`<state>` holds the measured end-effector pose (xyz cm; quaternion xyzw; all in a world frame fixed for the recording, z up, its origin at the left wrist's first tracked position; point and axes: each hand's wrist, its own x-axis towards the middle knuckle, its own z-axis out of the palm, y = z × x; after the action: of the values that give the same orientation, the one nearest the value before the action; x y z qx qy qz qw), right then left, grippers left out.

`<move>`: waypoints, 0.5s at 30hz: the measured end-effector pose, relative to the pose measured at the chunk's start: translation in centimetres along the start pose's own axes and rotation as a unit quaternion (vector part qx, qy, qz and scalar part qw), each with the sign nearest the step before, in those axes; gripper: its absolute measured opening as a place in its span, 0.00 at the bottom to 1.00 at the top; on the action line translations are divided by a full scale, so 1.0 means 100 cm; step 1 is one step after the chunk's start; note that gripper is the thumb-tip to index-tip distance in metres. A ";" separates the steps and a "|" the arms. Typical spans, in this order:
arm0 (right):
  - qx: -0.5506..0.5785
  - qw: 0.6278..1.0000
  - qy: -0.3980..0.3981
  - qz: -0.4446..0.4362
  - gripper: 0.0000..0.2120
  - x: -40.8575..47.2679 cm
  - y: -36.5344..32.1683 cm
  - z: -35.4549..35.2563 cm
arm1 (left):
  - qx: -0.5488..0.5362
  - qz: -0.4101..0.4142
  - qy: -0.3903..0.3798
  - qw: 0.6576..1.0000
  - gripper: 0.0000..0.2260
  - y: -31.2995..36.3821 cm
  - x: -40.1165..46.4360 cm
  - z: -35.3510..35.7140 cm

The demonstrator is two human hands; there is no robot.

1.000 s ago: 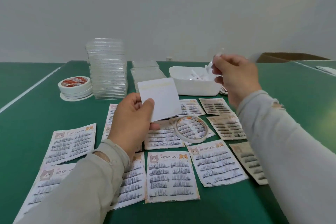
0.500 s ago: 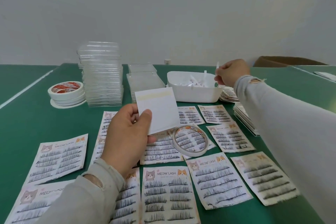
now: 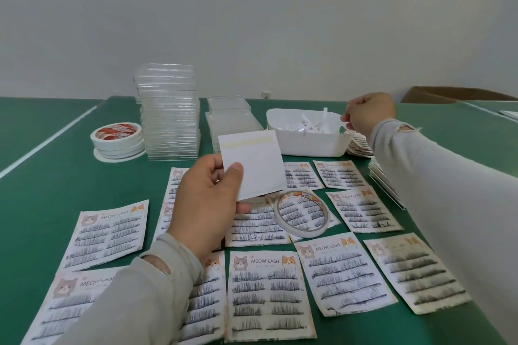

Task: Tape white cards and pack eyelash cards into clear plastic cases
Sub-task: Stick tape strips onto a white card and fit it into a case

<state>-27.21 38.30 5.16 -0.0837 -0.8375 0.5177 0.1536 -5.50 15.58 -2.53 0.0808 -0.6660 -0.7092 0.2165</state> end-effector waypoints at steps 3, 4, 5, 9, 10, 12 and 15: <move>0.155 0.988 -0.024 0.010 0.08 -0.040 -0.013 0.002 | -0.005 -0.003 -0.002 1.000 0.06 0.003 -0.001 0.000; 0.182 0.981 -0.058 0.016 0.09 -0.059 -0.017 0.003 | -0.007 -0.002 -0.002 1.000 0.06 0.005 -0.002 0.000; 0.191 0.976 -0.102 0.021 0.13 -0.078 -0.021 0.006 | -0.012 0.000 -0.002 1.000 0.06 0.007 -0.002 -0.001; 0.086 0.970 -0.225 -0.022 0.22 -0.153 -0.015 0.019 | -0.010 0.010 -0.008 1.000 0.08 0.012 -0.003 -0.003; 0.063 0.968 -0.237 -0.055 0.23 -0.167 -0.010 0.021 | -0.007 0.011 -0.011 1.000 0.08 0.012 -0.003 -0.003; 0.063 0.964 -0.230 -0.116 0.24 -0.187 -0.001 0.024 | 0.003 0.016 -0.015 1.000 0.08 0.013 -0.003 -0.005; 0.070 0.965 -0.187 -0.170 0.22 -0.191 0.008 0.025 | 0.042 0.041 -0.018 0.998 0.07 0.012 -0.002 -0.006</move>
<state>-10.18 30.90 0.12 0.1687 -0.8147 0.5482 0.0857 -4.85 15.09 -1.46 0.0496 -0.7015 -0.6727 0.2298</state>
